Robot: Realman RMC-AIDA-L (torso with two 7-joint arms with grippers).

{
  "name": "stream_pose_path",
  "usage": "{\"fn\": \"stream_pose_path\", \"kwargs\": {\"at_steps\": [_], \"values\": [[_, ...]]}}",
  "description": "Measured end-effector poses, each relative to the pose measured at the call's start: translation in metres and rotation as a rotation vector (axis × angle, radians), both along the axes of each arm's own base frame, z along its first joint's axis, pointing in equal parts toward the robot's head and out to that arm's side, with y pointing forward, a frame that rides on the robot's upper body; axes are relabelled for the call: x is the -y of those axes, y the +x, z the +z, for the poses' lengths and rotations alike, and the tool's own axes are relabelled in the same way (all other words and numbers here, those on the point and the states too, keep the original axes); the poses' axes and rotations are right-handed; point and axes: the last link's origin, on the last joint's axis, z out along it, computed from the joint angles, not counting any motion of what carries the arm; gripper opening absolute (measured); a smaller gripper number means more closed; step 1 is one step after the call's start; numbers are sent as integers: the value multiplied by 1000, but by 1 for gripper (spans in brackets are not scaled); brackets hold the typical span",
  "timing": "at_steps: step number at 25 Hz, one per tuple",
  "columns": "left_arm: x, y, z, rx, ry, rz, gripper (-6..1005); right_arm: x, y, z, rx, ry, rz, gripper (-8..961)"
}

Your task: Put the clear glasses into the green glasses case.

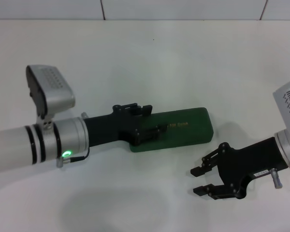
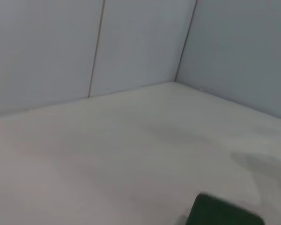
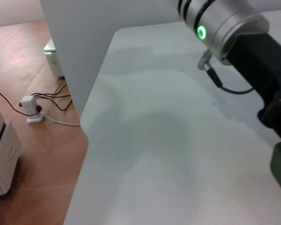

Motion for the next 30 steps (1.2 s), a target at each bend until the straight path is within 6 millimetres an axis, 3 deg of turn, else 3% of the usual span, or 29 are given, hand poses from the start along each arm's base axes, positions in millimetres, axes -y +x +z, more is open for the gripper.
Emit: {"fn": "stream_pose_path", "kwargs": {"at_steps": [4,9,12,15,22,30], "values": [[5,9,14,136,81,-59,669,0,-1,0,-7,-1,-3,436],[18,18,46,345,248,-155,669,-1,-8,1,-47,5,1,441],[27,9,57,363,261,-181,669,-3,-18,6,-124,15,12,444],[40,-11,68,350,264,-155,669,-3,-28,15,-234,32,32,446],[72,-32,77,348,313,-171,669,14,-25,50,-547,90,135,453],[89,-33,76,354,285,-231,669,29,-10,54,-658,198,224,655]]}}
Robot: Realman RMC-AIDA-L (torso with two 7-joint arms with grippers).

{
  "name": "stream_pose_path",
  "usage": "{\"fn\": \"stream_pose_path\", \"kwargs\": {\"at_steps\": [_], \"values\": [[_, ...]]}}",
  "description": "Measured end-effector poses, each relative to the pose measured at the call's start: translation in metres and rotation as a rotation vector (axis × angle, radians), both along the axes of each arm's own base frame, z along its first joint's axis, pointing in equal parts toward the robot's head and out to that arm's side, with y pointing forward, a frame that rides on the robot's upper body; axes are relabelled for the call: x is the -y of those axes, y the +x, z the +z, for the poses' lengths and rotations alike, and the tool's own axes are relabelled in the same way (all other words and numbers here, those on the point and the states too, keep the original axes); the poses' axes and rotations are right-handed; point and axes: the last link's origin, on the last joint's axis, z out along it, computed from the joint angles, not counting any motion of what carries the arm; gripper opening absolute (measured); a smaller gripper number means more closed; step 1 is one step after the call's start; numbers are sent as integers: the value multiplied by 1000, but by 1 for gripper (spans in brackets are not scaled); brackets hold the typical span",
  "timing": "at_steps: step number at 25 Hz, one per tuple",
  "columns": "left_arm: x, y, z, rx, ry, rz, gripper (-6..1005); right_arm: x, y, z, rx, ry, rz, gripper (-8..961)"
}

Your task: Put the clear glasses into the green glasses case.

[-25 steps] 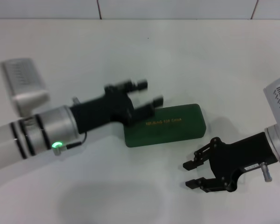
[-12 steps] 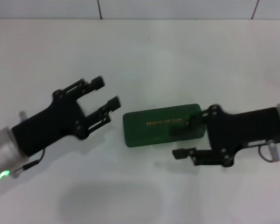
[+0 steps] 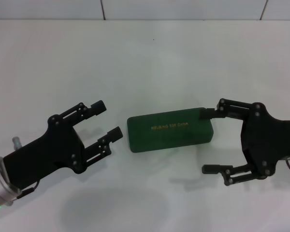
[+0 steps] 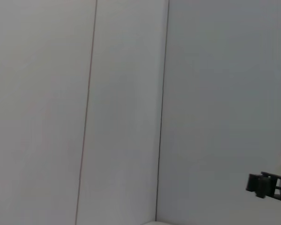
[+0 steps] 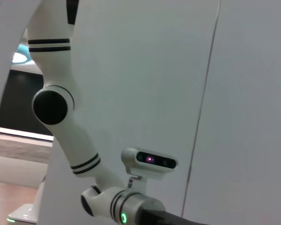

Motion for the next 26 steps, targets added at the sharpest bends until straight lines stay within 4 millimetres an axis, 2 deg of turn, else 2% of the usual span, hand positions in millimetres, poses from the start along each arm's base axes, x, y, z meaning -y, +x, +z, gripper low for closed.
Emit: {"fn": "stream_pose_path", "kwargs": {"at_steps": [2,5,17,26], "values": [[0,1,-2,-12,-4,-16,669,1,2,-1,-1,0,-11,706],[0,3,-6,-39,-38,-51,669,1,4,-4,-8,1,-36,886],[-8,0,12,-92,-96,-117,667,-1,5,-10,-15,18,-68,879],[-7,2,9,-112,-122,-150,667,-8,0,-21,21,-13,-72,879]]}}
